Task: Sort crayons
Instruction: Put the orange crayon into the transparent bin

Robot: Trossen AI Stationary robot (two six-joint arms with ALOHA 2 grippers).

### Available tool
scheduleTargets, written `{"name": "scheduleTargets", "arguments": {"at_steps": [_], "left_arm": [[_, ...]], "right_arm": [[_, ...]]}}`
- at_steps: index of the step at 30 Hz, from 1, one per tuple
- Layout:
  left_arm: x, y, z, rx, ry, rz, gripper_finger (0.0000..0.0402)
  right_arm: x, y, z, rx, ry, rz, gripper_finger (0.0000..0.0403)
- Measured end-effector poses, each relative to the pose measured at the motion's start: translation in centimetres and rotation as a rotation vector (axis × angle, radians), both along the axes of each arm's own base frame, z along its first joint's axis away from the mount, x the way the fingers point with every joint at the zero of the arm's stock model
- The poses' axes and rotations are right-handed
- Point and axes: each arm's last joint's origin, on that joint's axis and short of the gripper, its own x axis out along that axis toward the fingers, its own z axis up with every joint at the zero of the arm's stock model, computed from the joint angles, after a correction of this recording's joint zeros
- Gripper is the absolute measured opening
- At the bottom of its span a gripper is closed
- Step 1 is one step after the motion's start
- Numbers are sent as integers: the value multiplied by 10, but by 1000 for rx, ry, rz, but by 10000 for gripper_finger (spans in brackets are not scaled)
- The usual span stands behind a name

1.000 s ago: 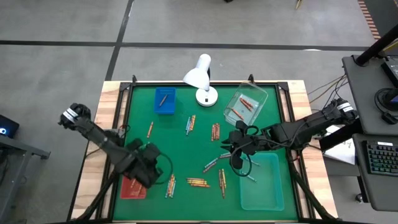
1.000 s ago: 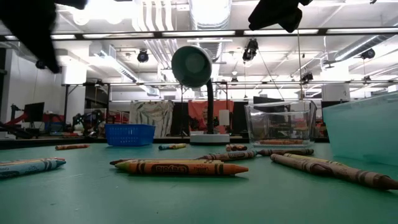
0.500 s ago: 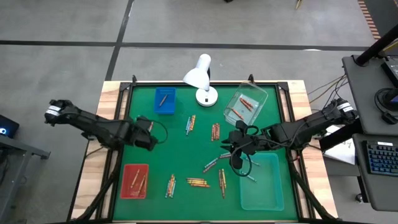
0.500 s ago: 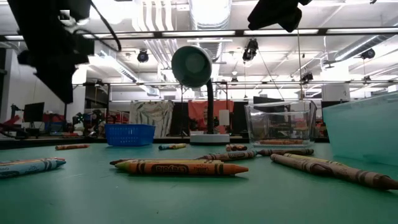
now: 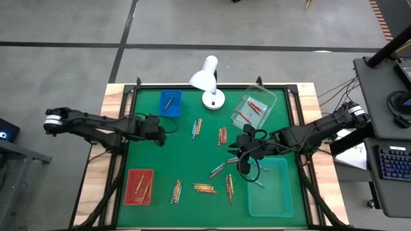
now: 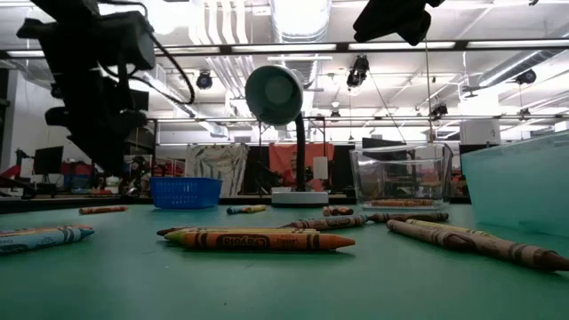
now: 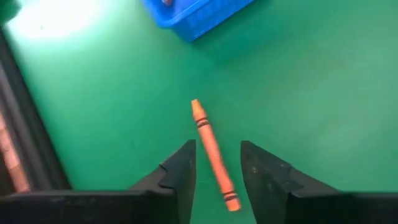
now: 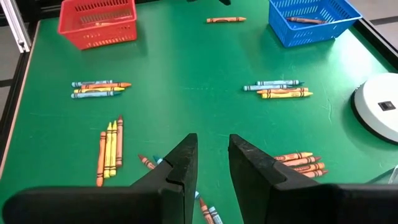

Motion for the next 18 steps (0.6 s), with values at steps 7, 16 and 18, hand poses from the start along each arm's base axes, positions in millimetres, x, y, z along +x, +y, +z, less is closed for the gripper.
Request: {"name": "scheduleTargets", "arguments": {"at_steps": [7,16,18], "left_arm": [[0,1,-15,-1,27,24,141],[5,1,-32,0,67,32,143],[7,1,-36,1,86,34,143]], "right_arm": [[0,0,0,-1,0,0,82],[0,0,0,2,-8,0,82],[1,0,1,2,-9,0,82]]}}
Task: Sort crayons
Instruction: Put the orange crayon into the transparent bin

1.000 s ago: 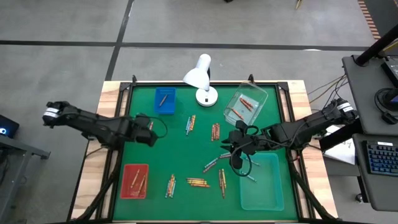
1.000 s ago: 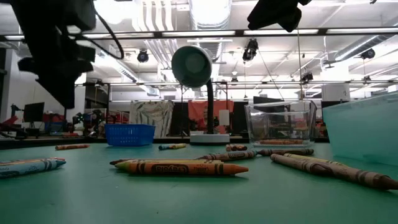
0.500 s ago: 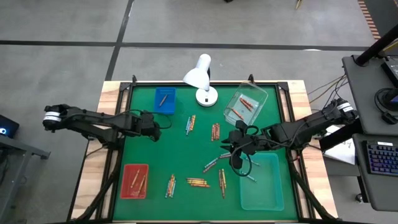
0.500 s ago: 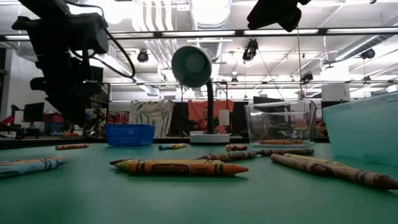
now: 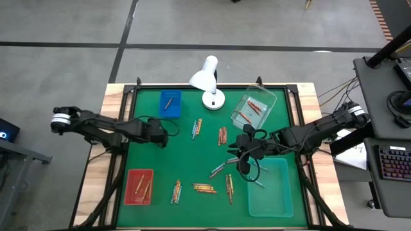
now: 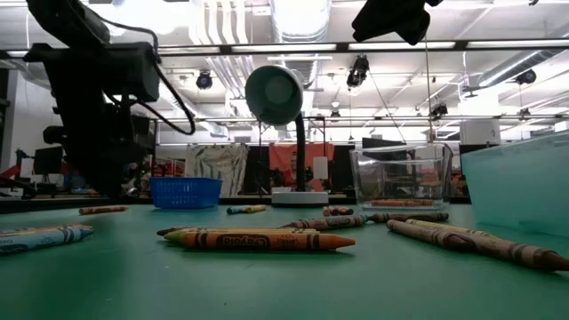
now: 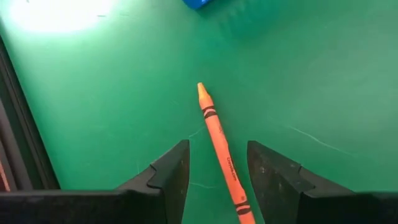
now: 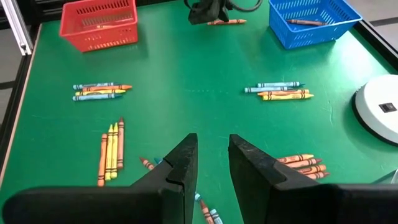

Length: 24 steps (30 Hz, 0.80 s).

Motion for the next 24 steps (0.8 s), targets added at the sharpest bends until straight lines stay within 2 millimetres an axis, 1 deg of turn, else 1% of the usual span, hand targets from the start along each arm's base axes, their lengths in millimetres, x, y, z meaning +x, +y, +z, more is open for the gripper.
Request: {"name": "scheduleTargets", "arguments": {"at_steps": [7,11,14,22,24], "left_arm": [[8,0,-16,-1,61,0,143],[10,0,-23,8,96,3,130],[11,0,-25,8,100,13,106],[12,0,-24,-2,71,27,13],[12,0,-23,-1,64,29,6]], "right_arm": [[0,0,0,2,-5,0,82],[0,0,0,2,-5,0,82],[0,0,0,2,-5,0,82],[0,0,0,2,-5,0,82],[0,0,0,2,-5,0,82]]}}
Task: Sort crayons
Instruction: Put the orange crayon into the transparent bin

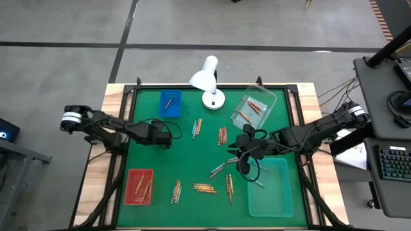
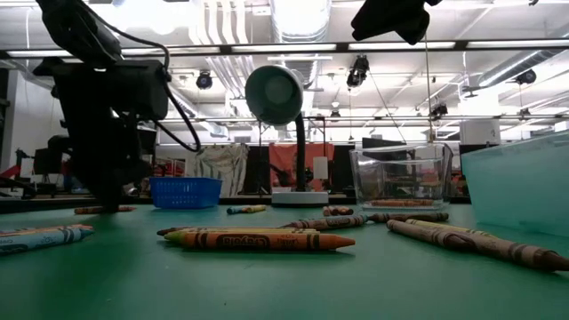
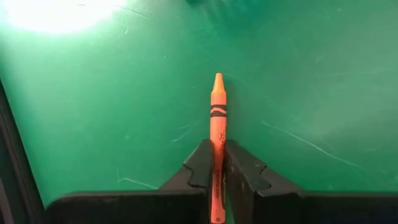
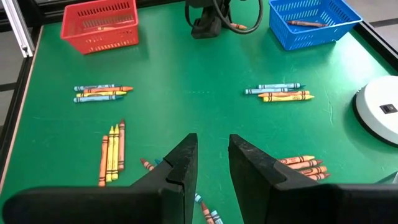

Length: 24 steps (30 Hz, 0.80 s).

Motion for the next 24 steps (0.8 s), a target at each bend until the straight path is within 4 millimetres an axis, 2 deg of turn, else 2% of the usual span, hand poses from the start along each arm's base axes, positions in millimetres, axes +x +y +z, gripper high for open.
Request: {"name": "scheduleTargets", "arguments": {"at_steps": [6,13,17,24], "left_arm": [[-4,-4,9,-8,-41,-30,3],[-6,-15,35,33,-222,-118,1],[2,-27,54,81,-408,-251,1],[27,-53,91,213,-759,-572,0]], "right_arm": [[0,0,0,-3,1,3,82],[0,0,-8,-13,0,7,82],[3,1,-16,-35,-70,30,82],[7,2,-26,-71,-230,77,82]]}}
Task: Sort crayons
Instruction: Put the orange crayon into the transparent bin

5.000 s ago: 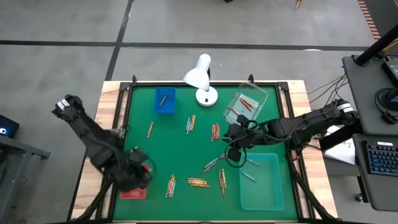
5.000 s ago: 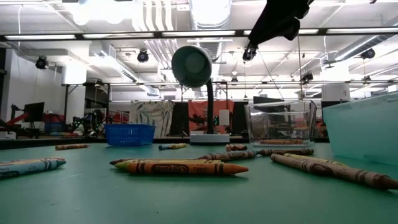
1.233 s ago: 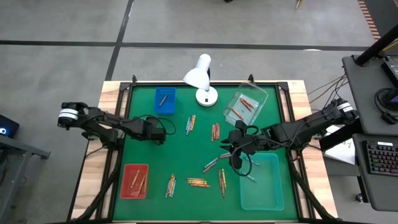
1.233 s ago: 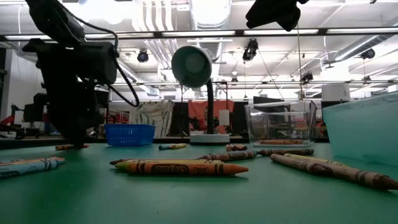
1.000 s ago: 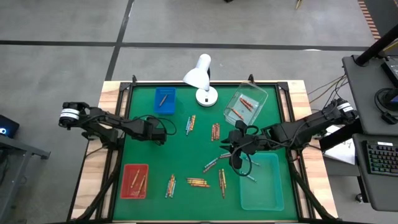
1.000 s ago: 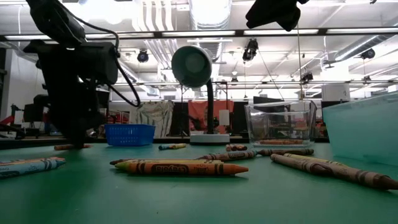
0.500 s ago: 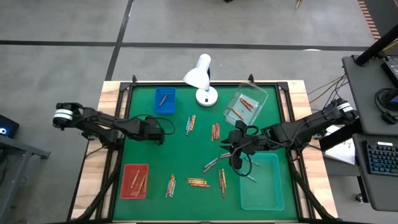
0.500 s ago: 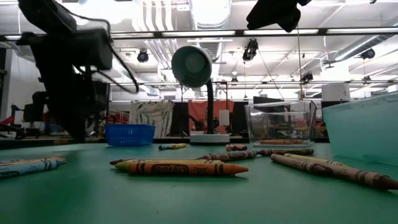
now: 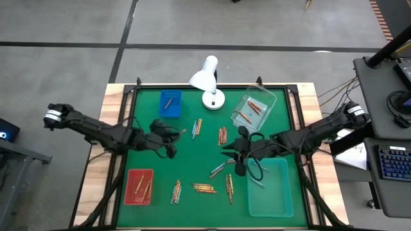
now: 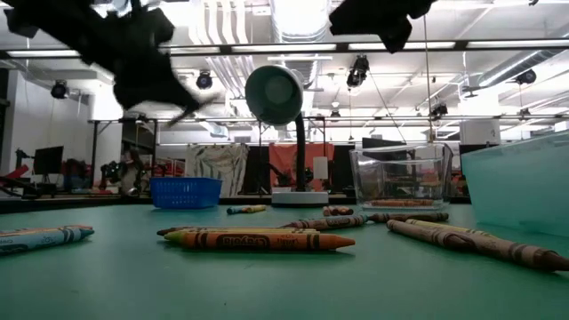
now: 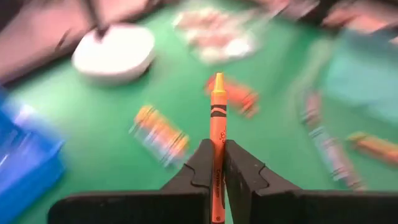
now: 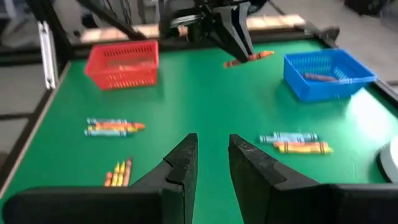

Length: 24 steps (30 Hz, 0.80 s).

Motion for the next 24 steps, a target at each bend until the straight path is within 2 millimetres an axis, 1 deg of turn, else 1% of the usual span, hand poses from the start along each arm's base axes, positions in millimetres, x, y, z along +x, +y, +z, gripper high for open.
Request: {"name": "scheduleTargets", "arguments": {"at_steps": [5,7,9,11,17,20,24], "left_arm": [[14,-14,24,145,-222,-142,0],[20,-19,29,184,-296,-191,0],[27,-23,31,208,-354,-226,0],[35,-26,29,223,-398,-255,0],[57,-34,12,262,-500,-310,0],[64,-37,8,289,-578,-337,0],[71,-40,2,313,-646,-329,0]], "right_arm": [[2,0,-1,-20,-134,22,82],[2,0,-1,-38,-191,32,82],[1,0,0,-54,-240,43,82],[1,0,1,-75,-274,55,82],[2,0,10,-64,-364,52,82],[2,0,11,-80,-371,56,82],[2,0,12,-88,-385,57,82]]}}
